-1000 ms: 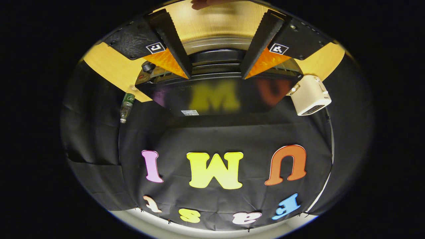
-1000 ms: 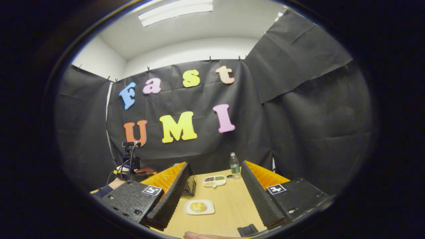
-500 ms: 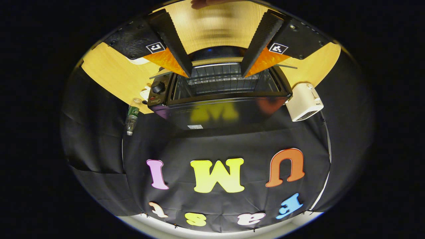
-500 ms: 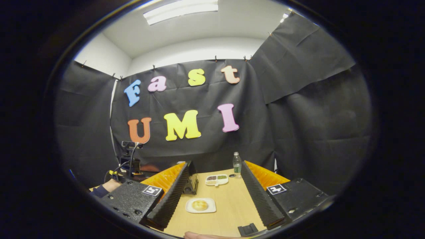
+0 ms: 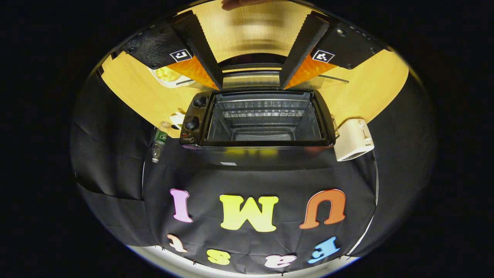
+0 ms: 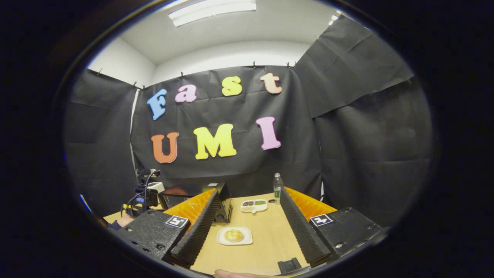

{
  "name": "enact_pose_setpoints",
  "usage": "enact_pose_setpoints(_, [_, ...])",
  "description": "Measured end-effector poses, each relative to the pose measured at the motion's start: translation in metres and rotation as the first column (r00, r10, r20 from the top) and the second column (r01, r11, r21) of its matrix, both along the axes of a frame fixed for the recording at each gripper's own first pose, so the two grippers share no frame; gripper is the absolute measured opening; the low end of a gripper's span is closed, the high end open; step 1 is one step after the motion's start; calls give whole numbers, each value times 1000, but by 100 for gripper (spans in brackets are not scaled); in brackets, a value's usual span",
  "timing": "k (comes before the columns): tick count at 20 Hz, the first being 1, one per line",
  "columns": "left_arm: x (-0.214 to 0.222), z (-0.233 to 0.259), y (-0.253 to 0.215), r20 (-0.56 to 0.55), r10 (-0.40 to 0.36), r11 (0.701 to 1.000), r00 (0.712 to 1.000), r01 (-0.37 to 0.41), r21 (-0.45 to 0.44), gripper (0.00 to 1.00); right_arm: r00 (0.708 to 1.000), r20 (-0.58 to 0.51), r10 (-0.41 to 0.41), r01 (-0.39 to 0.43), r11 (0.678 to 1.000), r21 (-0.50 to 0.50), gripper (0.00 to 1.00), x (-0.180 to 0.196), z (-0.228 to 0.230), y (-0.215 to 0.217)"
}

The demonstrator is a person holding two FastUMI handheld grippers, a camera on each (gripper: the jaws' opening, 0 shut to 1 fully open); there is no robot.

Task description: Open the electric oven with the left hand, put the food in, and close the electric oven.

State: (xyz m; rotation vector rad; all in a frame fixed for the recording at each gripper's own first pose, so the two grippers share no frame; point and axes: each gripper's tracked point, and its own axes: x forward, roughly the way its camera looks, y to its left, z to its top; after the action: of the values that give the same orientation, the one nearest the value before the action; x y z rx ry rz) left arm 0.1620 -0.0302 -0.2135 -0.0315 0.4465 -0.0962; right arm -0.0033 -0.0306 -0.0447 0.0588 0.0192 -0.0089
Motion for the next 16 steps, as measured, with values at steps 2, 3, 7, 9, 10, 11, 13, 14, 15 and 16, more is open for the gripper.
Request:
enact_pose_setpoints(2, [-9, -9, 1, -7, 1, 1000, 1000, -1, -2, 97, 1000, -12, 2, -2, 1000, 1, 96, 1, -5, 2])
enact_pose_setpoints(3, [-12, -14, 1, -12, 1, 1000, 1000, -1, -5, 97, 1000, -17, 4, -4, 1000, 0, 96, 1, -7, 2])
enact_pose_setpoints(7, [-18, -33, -2, -32, 1, 1000, 999, -1, -5, 97, 999, -42, 8, -8, 1000, 0, 96, 6, -16, 5])
enact_pose_setpoints(9, [-21, -44, -3, -47, 1, 1000, 999, -1, -5, 97, 998, -59, 13, -13, 1000, -5, 96, 8, -23, 8])
enact_pose_setpoints(10, [-23, -50, -5, -53, 1, 1000, 999, -2, -5, 97, 998, -67, 15, -15, 1000, -7, 96, 10, -26, 9])
enact_pose_setpoints(11, [-24, -56, -5, -64, 2, 1000, 998, -3, -9, 97, 997, -73, 16, -17, 1000, -9, 96, 11, -29, 10])
enact_pose_setpoints(13, [-26, -66, -5, -91, 3, 1000, 996, -5, -28, 97, 996, -85, 18, -19, 1000, -13, 96, 15, -34, 12])
enact_pose_setpoints(14, [-28, -72, -4, -104, 2, 999, 995, -6, -37, 96, 996, -93, 16, -17, 1000, -14, 96, 16, -37, 12])
enact_pose_setpoints(15, [-28, -79, -4, -120, 2, 999, 993, -7, -42, 97, 995, -101, 16, -17, 1000, -15, 96, 19, -41, 13])
enact_pose_setpoints(16, [-29, -85, -4, -133, 5, 999, 991, -10, -40, 97, 994, -111, 16, -18, 1000, -16, 96, 22, -46, 14])
